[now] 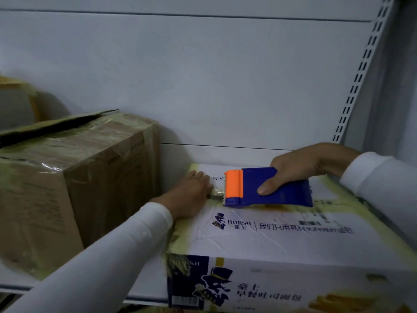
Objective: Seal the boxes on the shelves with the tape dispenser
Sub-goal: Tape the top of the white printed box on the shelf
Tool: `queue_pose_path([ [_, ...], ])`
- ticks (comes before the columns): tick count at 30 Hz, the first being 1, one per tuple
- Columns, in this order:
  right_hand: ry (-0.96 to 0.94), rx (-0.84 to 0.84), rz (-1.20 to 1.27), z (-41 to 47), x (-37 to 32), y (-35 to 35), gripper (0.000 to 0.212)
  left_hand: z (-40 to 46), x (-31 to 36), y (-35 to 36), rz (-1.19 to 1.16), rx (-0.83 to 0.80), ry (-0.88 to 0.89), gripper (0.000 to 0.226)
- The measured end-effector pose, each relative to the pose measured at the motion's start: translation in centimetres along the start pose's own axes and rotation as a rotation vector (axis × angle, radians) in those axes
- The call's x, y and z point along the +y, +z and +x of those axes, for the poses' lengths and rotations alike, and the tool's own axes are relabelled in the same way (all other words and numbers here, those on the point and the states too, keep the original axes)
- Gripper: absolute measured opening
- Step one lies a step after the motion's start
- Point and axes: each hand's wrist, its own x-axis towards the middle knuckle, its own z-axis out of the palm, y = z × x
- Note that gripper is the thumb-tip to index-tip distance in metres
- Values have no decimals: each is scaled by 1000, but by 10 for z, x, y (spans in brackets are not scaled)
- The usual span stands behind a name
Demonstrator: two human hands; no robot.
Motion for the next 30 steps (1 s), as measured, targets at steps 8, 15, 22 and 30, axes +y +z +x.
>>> queue_pose_path([
  [8, 38, -39, 69, -42, 56, -13, 55, -9, -10, -5, -174, -40, 0, 33],
  [15, 100, -11, 119, -67, 85, 4, 59, -12, -11, -19, -237, -108, 27, 39],
  [22, 140, 19, 130, -73, 72, 10, 65, -2, 19, -13, -59, -48, -32, 44],
  [30, 184, 30, 258, -98, 67, 20, 49, -7, 5, -2, 3, -142, 122, 70],
])
